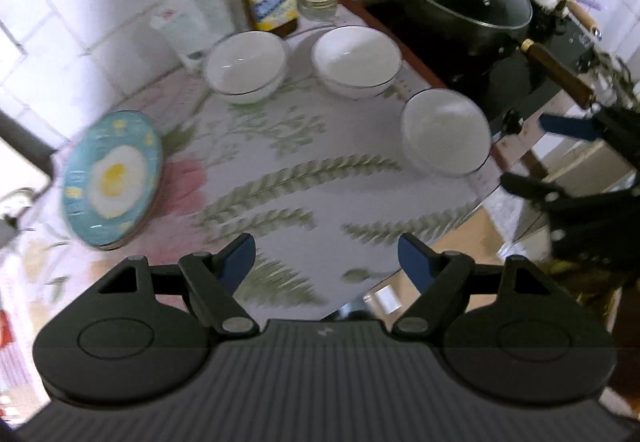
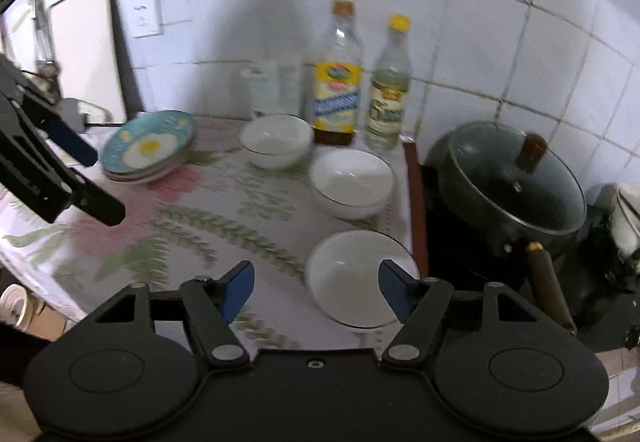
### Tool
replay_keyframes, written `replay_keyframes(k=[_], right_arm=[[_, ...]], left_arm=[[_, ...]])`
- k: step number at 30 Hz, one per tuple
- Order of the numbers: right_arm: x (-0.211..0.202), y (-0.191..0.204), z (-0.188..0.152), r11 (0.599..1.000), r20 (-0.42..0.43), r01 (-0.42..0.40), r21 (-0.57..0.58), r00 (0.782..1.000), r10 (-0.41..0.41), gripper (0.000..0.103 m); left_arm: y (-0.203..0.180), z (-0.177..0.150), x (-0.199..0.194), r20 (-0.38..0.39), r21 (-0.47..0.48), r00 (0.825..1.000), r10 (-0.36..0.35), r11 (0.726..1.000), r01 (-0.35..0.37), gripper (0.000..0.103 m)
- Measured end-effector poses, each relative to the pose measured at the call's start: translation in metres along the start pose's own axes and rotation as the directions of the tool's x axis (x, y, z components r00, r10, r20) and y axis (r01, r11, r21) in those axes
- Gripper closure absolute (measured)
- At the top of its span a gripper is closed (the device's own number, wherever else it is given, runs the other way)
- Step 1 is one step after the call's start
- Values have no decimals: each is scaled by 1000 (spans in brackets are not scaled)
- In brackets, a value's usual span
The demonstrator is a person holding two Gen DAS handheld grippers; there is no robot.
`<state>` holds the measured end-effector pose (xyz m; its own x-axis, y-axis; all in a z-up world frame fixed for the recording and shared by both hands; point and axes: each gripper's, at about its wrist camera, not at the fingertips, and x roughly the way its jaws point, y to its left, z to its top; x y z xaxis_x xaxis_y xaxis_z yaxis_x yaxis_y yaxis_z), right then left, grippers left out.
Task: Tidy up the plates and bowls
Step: 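Move both grippers to the white bowl beside the black pot, then close both grippers on the white bowl rim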
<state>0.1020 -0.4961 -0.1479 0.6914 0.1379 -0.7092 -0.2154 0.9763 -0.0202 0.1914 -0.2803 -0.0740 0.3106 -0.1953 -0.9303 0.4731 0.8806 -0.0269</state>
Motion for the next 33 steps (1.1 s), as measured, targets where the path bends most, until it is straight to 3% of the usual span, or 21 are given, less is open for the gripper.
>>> replay_keyframes(k=[11,15,20,26,28,30,33], right_arm=[[68,-58,-37,985,-59,22,169,998,-13,30],[89,-71,-42,974,-75,6,225,997,11,30],[106,-80,-41,967,-105,-21,255,993,49,31],[120,-85,-38,962,-144,-34,273,987,76,50],[125,-86,-37,959,-158,-32,281,984,79,66],[128,-86,-36,960,-181,13,281,983,39,80],[127,-89,-34,945,-196,18,328,979,50,82]], left_arm=[[-41,31,89,83,-103,995,-50,993,58,25],[-46,41,119,75,-123,993,-91,987,100,28],[-53,49,146,25,-142,995,-93,985,95,51],[-56,53,166,-21,-180,989,-149,973,143,84],[-58,53,168,-22,-183,984,-174,969,167,91],[-60,53,168,-21,-181,985,-168,970,162,91],[-62,52,165,-33,-174,987,-157,973,149,91]])
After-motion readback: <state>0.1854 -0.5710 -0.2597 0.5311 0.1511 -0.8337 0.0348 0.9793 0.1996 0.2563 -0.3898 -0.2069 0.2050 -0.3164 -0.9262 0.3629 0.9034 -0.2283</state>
